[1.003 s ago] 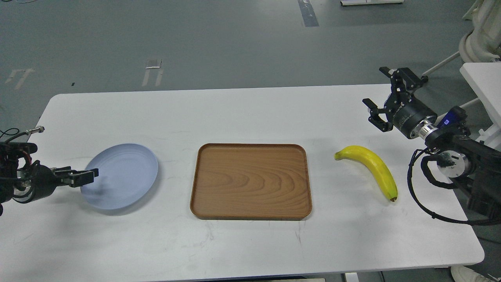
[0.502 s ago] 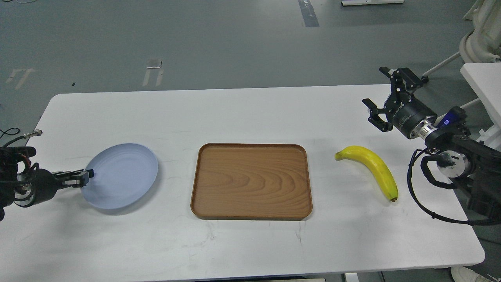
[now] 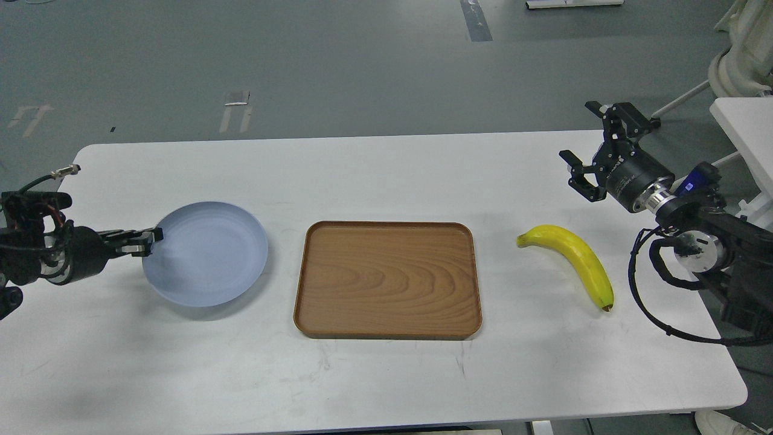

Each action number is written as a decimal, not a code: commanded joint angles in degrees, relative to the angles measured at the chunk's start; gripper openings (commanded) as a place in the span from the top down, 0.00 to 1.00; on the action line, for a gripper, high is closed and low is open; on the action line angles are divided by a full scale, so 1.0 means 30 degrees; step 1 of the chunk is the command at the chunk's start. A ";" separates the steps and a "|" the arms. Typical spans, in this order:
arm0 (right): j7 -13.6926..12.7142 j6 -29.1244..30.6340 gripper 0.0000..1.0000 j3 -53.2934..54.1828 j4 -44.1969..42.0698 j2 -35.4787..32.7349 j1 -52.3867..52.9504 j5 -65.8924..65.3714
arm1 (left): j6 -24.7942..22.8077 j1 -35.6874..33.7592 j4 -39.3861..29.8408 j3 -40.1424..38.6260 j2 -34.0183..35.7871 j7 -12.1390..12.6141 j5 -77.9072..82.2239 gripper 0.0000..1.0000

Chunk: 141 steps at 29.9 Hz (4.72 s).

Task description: Place banana on plate with both arms

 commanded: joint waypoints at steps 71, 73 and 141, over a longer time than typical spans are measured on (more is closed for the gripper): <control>0.0001 0.0000 0.00 -0.0029 0.0023 -0.0674 -0.0053 -0.0293 | -0.5963 -0.3516 0.3922 0.0942 -0.7417 -0.0002 -2.7914 0.02; 0.0001 0.0000 0.00 -0.0058 0.0052 -0.0734 -0.0112 -0.0964 | -0.5963 -0.1966 0.4009 -0.2099 -0.7387 -0.0002 -2.8150 0.02; 0.0001 -0.1483 0.99 -1.1191 0.6728 -0.3897 0.9694 -2.7481 | -0.5963 -0.1138 0.4185 -0.3900 -0.6508 -0.0002 -2.8385 0.02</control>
